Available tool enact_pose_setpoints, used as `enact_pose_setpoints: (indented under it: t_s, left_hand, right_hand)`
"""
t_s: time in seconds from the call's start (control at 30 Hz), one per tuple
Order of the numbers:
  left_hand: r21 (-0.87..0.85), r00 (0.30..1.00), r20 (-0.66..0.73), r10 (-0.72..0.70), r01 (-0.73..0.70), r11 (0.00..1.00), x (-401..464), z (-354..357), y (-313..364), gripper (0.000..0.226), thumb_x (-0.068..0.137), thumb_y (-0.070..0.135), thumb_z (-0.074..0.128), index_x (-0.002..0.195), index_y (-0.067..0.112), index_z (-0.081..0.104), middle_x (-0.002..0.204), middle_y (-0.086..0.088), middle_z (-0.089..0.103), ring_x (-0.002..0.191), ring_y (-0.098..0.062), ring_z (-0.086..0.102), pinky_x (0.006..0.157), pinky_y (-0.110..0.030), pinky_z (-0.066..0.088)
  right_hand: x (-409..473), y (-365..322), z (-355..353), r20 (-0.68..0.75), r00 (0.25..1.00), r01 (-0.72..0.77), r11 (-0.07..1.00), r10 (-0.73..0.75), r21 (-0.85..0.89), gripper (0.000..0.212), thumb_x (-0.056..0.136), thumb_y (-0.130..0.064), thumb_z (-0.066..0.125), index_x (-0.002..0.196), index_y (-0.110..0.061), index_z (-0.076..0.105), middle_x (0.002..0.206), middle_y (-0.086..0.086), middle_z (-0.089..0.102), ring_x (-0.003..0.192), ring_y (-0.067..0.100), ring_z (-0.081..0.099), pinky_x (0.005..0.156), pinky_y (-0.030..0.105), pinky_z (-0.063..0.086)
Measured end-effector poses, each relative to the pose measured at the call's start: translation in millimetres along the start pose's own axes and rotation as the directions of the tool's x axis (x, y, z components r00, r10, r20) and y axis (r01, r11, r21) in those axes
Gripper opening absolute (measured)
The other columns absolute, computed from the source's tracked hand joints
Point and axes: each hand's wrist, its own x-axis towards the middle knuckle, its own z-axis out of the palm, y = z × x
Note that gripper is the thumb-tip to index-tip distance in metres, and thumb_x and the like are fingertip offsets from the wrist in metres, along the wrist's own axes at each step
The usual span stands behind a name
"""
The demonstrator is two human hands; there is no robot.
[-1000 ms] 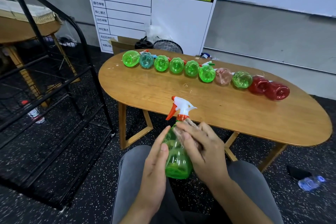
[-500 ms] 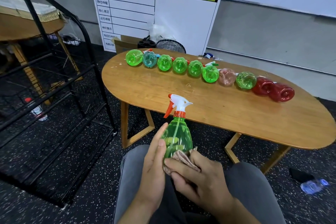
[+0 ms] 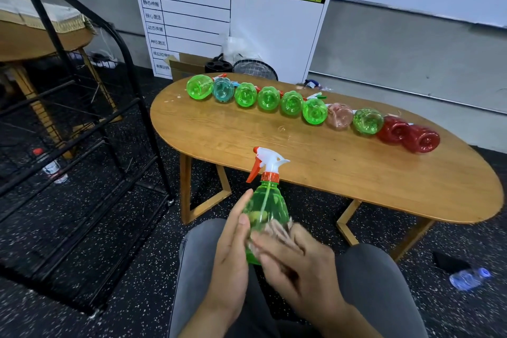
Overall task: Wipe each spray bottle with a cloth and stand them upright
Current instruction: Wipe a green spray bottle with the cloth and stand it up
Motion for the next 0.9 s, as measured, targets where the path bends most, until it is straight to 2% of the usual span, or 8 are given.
enact_pose_setpoints:
  t_s: [0.1,0.17,0.3,0.43,0.5,0.6,0.77,0.9]
  left_hand:
    - [-0.013,1.0,-0.001,-0.003,0.003,1.0,-0.3,0.2,2.8,0.042,0.105,0.046,0.046,0.145,0.039,0.058,0.14,-0.007,0.069,0.127,-0.031,0.067,0.106,-0.047,0.052]
    - [-0.012,1.0,0.006,0.001,-0.001,1.0,-0.5,2.2,5.0,0.043,0.106,0.045,0.046,0.146,0.036,0.058,0.139,-0.007,0.07,0.127,-0.029,0.068,0.105,-0.046,0.052]
    - [0.035,0.999,0.048,-0.006,0.005,0.999,-0.4,5.5,4.2,0.041,0.104,0.044,0.05,0.144,0.039,0.06,0.14,-0.001,0.069,0.13,-0.025,0.066,0.107,-0.045,0.055]
    - [0.063,0.995,0.103,0.003,-0.01,0.998,-6.0,5.2,4.9,0.039,0.102,0.048,0.056,0.141,0.046,0.061,0.145,0.004,0.065,0.137,-0.021,0.061,0.11,-0.044,0.052]
    - [0.081,0.993,0.115,0.029,-0.038,0.996,-7.0,5.0,6.7,0.058,0.093,0.056,0.072,0.147,0.043,0.055,0.148,0.0,0.064,0.137,-0.025,0.06,0.112,-0.048,0.05]
    - [0.038,0.988,0.156,0.017,-0.023,0.999,-6.6,6.9,6.3,0.083,0.081,0.049,0.088,0.153,0.037,0.048,0.145,-0.006,0.065,0.135,-0.029,0.062,0.108,-0.048,0.053]
    - [-0.036,0.987,0.159,-0.014,0.019,0.999,-3.5,7.5,0.5,0.057,0.091,0.045,0.07,0.145,0.053,0.054,0.148,0.001,0.063,0.136,-0.024,0.061,0.108,-0.05,0.052]
    - [0.022,0.988,0.153,-0.002,-0.002,1.0,-3.1,7.2,-3.9,0.046,0.1,0.045,0.051,0.144,0.058,0.052,0.153,0.009,0.058,0.141,-0.019,0.057,0.114,-0.051,0.046]
  right_hand:
    - [-10.7,2.3,-3.9,0.045,0.985,0.172,0.981,-0.168,-0.095,0.033,0.098,-0.031,0.07,0.13,-0.035,0.069,0.08,0.001,0.055,0.065,0.012,0.053,0.053,0.024,0.048]
    - [-5.3,5.1,-8.6,0.052,0.982,0.187,0.976,-0.182,-0.114,0.031,0.099,-0.032,0.07,0.13,-0.035,0.068,0.08,0.001,0.056,0.064,0.012,0.052,0.052,0.024,0.047]
    - [22.0,13.1,-12.8,-0.077,0.996,-0.055,0.998,0.054,-0.01,0.027,0.106,-0.039,0.055,0.129,-0.035,0.069,0.083,-0.009,0.046,0.064,0.002,0.044,0.051,0.016,0.038]
    - [41.4,21.8,-15.7,-0.145,0.948,-0.262,0.953,0.283,0.15,0.03,0.102,-0.036,0.057,0.125,-0.028,0.075,0.077,-0.003,0.046,0.063,0.005,0.044,0.058,0.011,0.032]
    - [41.7,20.3,-16.0,-0.114,0.951,-0.264,0.945,0.289,0.193,0.029,0.102,-0.036,0.058,0.124,-0.029,0.076,0.076,-0.003,0.046,0.064,0.004,0.045,0.06,0.011,0.034]
    - [44.8,18.8,-19.2,-0.144,0.919,-0.297,0.885,0.367,0.359,0.028,0.101,-0.032,0.06,0.123,-0.032,0.077,0.076,-0.005,0.048,0.067,0.008,0.045,0.062,0.019,0.041]
    - [52.1,20.2,-21.7,-0.19,0.86,-0.36,0.827,0.474,0.432,0.028,0.102,-0.024,0.058,0.123,-0.027,0.077,0.08,0.009,0.054,0.063,0.02,0.044,0.058,0.023,0.038]
    - [48.9,18.9,-18.5,-0.146,0.887,-0.366,0.858,0.439,0.361,0.03,0.103,-0.035,0.056,0.127,-0.033,0.075,0.08,0.004,0.057,0.064,0.007,0.046,0.061,0.02,0.04]
